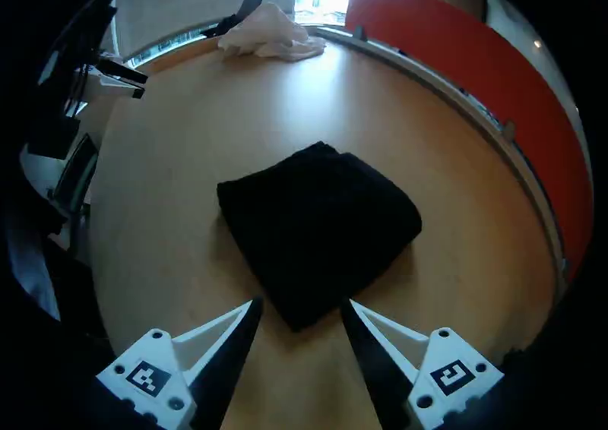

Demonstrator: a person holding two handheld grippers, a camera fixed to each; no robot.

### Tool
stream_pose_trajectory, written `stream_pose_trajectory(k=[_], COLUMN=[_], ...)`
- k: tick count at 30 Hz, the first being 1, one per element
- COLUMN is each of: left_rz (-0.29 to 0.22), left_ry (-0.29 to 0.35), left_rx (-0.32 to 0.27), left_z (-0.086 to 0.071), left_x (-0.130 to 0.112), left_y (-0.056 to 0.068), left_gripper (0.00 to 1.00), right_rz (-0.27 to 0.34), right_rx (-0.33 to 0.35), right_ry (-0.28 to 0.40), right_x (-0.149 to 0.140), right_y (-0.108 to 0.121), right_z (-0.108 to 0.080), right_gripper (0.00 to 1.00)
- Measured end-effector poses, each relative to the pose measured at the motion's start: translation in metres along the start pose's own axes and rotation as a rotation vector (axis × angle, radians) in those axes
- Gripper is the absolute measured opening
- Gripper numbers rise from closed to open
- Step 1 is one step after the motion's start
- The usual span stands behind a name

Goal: Fold towel

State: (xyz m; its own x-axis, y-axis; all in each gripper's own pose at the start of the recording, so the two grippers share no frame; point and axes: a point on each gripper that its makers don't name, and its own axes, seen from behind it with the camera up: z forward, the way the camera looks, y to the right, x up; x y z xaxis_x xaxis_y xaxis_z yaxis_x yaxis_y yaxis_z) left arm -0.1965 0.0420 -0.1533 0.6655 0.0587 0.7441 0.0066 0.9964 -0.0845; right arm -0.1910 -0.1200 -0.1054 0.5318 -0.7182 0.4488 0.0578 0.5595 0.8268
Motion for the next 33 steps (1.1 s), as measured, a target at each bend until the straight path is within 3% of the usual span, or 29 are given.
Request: stream_pose_trajectory(k=[5,12,18,27,33], left_rz=[0.001,-0.003,0.0,0.001,0.002], left_ry=[0.002,0.002,0.001,0.002,0.002], left_rx=[0.001,0.003,0.004,0.003,0.003], left_z=[0.0,0.0,0.001,0.001,0.001], left_x=[0.0,0.001,0.0,0.0,0.0], left_y=[0.0,-0.002,-0.002,0.0,0.0], left_gripper=[0.96,0.96,0.96,0.96,0.96], right_rz=[0.019,0.045,0.059,0.068,0.067], right_rx=[0.006,0.014,0.019,0.019,0.009], right_ry=[-0.022,-0.034,-0.034,-0.034,-0.03], right_x=[-0.011,-0.018,-0.02,-0.019,-0.018], right_y=[-0.002,-0.003,-0.004,-0.005,-0.004], right_z=[0.004,0.009,0.009,0.012,0.012], right_gripper=[0.68,0.45,0.39,0.14,0.06])
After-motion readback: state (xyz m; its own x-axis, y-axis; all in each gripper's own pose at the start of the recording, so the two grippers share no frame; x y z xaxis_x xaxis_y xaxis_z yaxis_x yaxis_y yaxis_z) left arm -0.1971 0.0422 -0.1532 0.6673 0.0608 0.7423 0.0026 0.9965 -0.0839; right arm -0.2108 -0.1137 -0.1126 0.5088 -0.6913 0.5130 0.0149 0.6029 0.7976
